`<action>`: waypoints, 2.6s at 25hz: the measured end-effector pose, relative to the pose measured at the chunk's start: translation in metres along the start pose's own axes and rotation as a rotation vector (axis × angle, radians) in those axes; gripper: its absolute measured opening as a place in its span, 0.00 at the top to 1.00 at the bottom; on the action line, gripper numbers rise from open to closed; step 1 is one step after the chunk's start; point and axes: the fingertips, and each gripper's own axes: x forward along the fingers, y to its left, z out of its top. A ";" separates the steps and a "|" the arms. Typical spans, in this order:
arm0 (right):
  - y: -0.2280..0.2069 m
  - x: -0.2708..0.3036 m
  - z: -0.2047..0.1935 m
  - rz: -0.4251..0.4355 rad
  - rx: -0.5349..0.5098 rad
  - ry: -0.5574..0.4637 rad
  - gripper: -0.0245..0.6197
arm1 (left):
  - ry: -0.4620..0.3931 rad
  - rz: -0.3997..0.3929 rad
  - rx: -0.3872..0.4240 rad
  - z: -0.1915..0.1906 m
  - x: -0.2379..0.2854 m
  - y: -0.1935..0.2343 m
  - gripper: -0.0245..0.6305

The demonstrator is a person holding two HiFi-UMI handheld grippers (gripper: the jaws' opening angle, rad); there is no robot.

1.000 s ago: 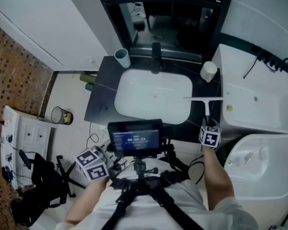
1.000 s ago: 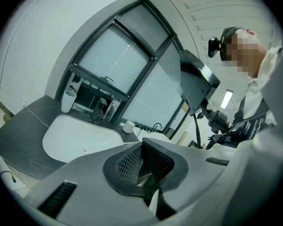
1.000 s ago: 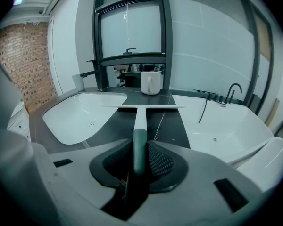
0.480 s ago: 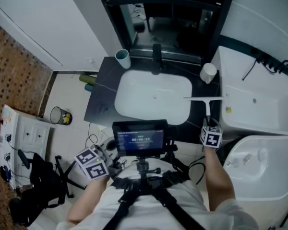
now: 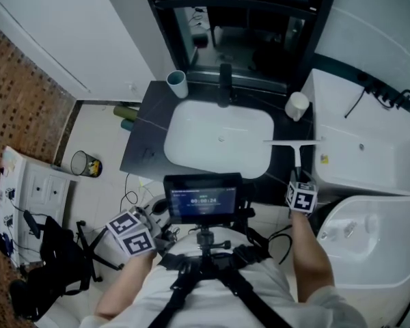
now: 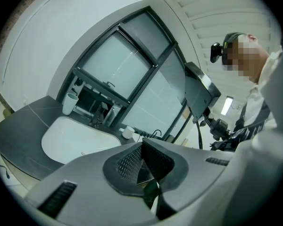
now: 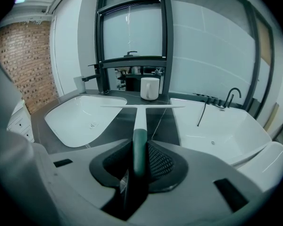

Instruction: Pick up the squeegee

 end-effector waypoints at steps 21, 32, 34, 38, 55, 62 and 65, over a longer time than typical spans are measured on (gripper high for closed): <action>0.000 -0.048 0.014 -0.056 -0.008 -0.020 0.83 | 0.014 -0.092 -0.040 -0.010 0.006 -0.005 0.97; 0.014 -0.081 0.020 -0.084 -0.017 -0.043 0.83 | 0.022 -0.151 -0.051 -0.010 0.003 -0.006 0.97; 0.016 -0.087 0.023 -0.090 -0.014 -0.048 0.83 | 0.027 -0.164 -0.051 -0.010 0.004 -0.007 0.97; 0.022 -0.096 0.028 -0.077 -0.001 -0.070 0.83 | 0.035 -0.185 -0.052 -0.011 0.005 -0.008 0.97; 0.037 -0.133 0.056 -0.067 0.009 -0.119 0.83 | 0.030 -0.222 -0.057 -0.006 0.007 -0.008 0.97; 0.049 -0.149 0.070 -0.054 0.007 -0.148 0.83 | 0.025 -0.234 -0.051 -0.002 0.008 -0.006 0.97; 0.055 -0.158 0.073 -0.053 0.000 -0.156 0.83 | 0.020 -0.237 -0.052 0.000 0.006 -0.005 0.97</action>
